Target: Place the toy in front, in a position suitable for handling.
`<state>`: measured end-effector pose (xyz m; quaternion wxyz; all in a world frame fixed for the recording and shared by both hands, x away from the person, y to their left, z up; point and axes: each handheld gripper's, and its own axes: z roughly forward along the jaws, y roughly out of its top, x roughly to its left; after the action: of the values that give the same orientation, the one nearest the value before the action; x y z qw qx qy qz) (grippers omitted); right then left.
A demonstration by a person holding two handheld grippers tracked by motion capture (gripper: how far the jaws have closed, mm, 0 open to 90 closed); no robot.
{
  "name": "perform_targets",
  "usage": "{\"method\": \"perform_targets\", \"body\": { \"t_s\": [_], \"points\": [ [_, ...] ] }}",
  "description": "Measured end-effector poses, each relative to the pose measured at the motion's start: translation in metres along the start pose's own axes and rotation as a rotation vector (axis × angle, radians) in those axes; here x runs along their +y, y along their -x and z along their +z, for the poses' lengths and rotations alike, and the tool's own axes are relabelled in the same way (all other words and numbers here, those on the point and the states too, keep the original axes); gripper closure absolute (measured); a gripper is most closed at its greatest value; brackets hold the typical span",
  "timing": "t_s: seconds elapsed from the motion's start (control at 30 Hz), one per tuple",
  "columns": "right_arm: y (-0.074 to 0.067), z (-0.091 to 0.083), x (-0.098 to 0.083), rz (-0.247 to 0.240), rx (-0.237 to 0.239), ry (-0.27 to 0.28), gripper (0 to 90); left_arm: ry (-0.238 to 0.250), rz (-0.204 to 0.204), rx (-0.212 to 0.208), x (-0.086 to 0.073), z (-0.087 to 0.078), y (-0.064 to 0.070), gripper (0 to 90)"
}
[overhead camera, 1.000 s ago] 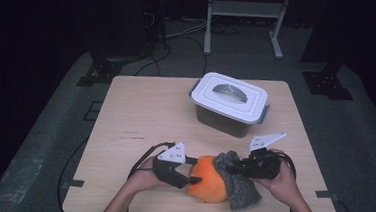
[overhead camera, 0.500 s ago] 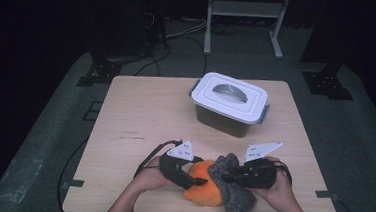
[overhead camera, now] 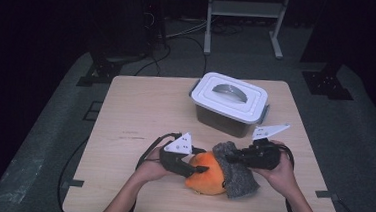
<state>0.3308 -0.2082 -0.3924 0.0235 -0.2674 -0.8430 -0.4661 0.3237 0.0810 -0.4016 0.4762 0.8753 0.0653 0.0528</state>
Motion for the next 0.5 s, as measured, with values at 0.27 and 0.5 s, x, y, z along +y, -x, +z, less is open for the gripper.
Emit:
{"method": "perform_targets", "body": {
  "t_s": [0.27,0.5],
  "points": [
    [-0.015,0.021,-0.002,-0.037,0.020,-0.034,76.4,-0.027,-0.146,-0.029,-0.007,0.002,-0.002,16.1],
    [-0.018,0.013,0.003,-0.055,-0.013,-0.049,76.5,0.009,-0.088,-0.031,-0.006,0.003,-0.001,43.9]
  ]
}}
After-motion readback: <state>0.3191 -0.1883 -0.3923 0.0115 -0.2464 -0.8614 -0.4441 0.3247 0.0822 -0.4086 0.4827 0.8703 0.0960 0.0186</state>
